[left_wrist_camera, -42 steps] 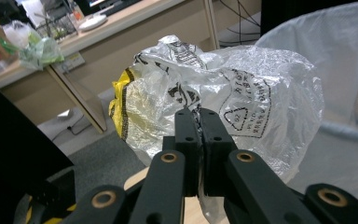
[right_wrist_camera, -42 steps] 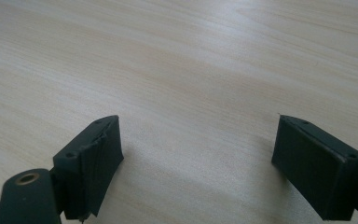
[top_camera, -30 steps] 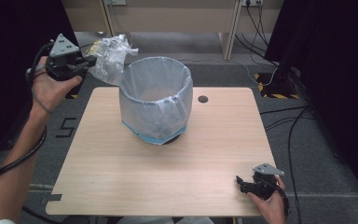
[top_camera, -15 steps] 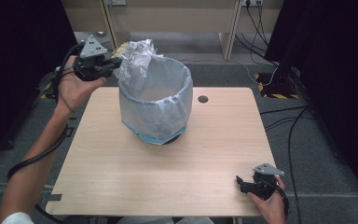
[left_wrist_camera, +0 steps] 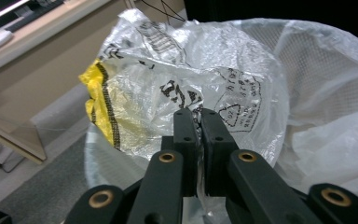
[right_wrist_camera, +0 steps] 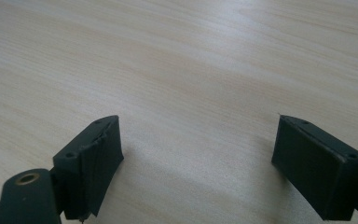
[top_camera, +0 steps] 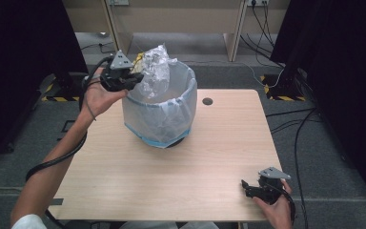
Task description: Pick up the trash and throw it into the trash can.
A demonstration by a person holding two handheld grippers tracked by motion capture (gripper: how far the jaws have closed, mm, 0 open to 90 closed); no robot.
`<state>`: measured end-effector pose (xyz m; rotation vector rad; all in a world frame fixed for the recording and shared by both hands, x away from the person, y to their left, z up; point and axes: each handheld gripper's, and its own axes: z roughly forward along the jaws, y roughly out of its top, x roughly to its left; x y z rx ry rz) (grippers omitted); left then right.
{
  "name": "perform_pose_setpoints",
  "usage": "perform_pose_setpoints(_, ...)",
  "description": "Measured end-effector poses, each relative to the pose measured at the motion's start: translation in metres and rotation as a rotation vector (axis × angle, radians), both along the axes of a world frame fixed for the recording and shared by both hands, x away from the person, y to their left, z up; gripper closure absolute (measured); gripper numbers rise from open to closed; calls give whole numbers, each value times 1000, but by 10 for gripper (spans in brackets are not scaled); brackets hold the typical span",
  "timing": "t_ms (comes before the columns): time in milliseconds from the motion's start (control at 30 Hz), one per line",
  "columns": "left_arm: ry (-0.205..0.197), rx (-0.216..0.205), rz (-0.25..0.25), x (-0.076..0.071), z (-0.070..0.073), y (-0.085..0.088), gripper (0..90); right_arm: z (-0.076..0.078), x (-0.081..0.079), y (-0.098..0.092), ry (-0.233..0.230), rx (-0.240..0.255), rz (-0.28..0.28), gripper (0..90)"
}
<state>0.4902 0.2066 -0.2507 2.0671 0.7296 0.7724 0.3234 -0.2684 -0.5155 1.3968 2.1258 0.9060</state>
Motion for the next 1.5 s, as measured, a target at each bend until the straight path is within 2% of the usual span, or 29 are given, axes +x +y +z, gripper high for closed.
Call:
perform_pose_setpoints(67, 14, -6, -7, 0, -1, -1, 818, 0, 0, 0, 0, 0, 0, 157)
perform_pose_setpoints(100, 35, -8, -20, 1, -3, -2, 818, 0, 0, 0, 0, 0, 0, 157)
perform_pose_setpoints(133, 62, -21, -37, 1, -5, -3, 764, 0, 0, 0, 0, 0, 0, 157)
perform_pose_setpoints(167, 62, -21, -37, 1, -5, -3, 724, 0, 0, 0, 0, 0, 0, 157)
perform_pose_setpoints(333, 89, -41, -50, -2, -5, -4, 640, 0, 0, 0, 0, 0, 0, 157)
perform_pose_setpoints(367, 90, -50, -47, -2, -5, -4, 603, 0, 0, 0, 0, 0, 0, 157)
perform_pose_setpoints(500, 93, -59, -35, -1, -4, -1, 555, 0, 0, 0, 0, 0, 0, 157)
perform_pose_setpoints(800, 85, -70, -14, 0, -4, 6, 508, 0, 0, 0, 0, 0, 0, 157)
perform_pose_setpoints(1100, 107, -94, 15, 0, -7, 17, 447, 0, 0, 0, 0, 0, 0, 157)
perform_pose_setpoints(1233, 106, -116, 25, -1, -8, 27, 415, 0, 0, 0, 0, 0, 0, 157)
perform_pose_setpoints(1267, 94, -117, 24, -1, -8, 30, 415, 0, 0, 0, 0, 0, 0, 157)
perform_pose_setpoints(1500, 99, -160, 50, -5, -15, 53, 368, 0, 0, 0, 0, 0, 0, 157)
